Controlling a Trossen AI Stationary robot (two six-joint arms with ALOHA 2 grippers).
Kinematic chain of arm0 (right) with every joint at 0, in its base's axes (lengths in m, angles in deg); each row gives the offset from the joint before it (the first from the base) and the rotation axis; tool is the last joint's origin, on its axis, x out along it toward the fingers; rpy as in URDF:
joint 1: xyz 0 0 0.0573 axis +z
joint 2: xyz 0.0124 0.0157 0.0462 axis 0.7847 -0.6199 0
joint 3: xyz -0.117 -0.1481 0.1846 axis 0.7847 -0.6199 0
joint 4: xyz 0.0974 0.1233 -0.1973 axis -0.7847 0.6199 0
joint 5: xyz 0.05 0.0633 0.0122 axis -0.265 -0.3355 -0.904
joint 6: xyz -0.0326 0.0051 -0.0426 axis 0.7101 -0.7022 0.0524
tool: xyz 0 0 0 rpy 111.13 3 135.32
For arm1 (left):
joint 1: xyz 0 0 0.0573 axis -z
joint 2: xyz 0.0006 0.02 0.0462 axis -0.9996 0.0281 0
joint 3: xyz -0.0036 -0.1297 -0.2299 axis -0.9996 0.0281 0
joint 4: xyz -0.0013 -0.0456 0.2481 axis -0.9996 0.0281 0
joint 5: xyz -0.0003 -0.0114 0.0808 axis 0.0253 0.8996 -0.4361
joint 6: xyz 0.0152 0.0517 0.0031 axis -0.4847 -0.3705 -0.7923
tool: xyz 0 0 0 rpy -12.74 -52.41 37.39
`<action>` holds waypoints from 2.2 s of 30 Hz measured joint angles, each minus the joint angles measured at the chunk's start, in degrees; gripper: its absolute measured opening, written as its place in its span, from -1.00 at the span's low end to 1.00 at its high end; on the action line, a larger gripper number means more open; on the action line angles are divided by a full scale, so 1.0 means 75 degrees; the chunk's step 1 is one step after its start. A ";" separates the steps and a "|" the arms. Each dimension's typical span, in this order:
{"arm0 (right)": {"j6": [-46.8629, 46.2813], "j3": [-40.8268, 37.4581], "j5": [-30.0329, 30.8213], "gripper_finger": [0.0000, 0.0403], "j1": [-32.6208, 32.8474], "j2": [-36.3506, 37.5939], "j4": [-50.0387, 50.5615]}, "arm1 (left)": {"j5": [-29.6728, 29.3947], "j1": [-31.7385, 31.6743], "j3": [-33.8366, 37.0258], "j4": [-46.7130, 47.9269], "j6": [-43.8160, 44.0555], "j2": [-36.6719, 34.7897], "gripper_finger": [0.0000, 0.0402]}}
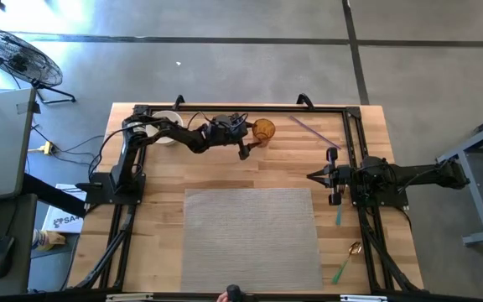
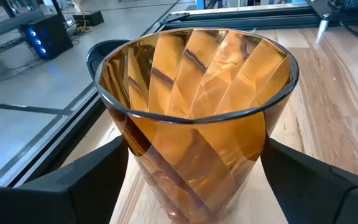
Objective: Pick & Place Utensil
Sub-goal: Put the brown cup on the gray mat
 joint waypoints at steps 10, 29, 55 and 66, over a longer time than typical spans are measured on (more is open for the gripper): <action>-0.0001 -0.0002 -0.0001 -0.94 0.0000 0.0001 0.0000 | 0.0018 0.0000 0.0000 0.0002 -0.0061 0.0000 0.72; -0.0001 -0.0002 -0.0002 -0.94 -0.0002 0.0001 0.0000 | 0.0431 0.0006 0.0017 0.0394 0.0082 -0.0233 0.72; -0.0001 0.0000 -0.0003 -0.94 0.0000 0.0001 0.0000 | 0.0156 0.0775 0.1369 0.0047 0.0401 -0.1177 0.71; 0.0000 -0.0001 -0.0002 -0.94 0.0000 0.0000 0.0000 | -0.0143 0.1542 0.1384 0.0052 0.0807 -0.1177 0.71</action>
